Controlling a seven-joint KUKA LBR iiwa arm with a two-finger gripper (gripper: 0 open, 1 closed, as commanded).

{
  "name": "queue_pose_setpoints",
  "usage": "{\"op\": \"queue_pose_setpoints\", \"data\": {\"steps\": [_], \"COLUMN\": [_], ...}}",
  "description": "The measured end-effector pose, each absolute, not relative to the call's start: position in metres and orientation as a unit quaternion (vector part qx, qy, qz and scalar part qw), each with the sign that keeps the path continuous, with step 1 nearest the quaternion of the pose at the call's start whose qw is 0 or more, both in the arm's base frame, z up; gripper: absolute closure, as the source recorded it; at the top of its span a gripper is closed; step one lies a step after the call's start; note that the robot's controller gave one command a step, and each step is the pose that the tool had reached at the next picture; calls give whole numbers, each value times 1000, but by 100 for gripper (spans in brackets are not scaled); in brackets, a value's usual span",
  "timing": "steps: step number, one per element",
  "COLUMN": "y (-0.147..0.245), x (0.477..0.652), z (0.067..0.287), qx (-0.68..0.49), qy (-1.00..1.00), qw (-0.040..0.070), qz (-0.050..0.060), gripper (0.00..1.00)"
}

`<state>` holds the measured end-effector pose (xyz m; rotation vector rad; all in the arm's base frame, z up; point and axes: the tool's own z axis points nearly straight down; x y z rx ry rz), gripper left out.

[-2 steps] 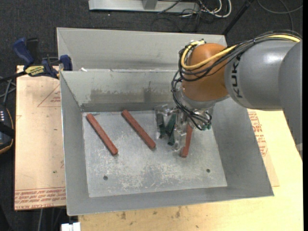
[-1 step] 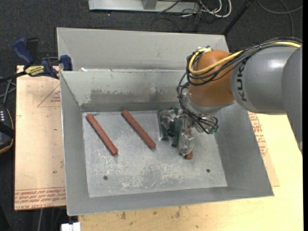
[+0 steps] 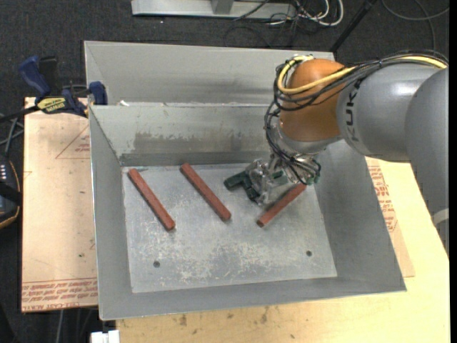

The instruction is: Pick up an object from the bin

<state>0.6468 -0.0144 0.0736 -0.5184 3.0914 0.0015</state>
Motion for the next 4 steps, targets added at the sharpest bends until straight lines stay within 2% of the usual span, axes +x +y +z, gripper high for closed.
{"op": "queue_pose_setpoints", "data": {"steps": [1,2,3,4], "y": [-15,-15,-15,-17], "x": [646,647,647,638], "z": [72,73,73,109], "qx": [-165,-164,-164,-161], "qy": [986,986,986,987], "qw": [3,5,5,-2], "qz": [0,0,0,2], "gripper": [0,100,100,100]}}
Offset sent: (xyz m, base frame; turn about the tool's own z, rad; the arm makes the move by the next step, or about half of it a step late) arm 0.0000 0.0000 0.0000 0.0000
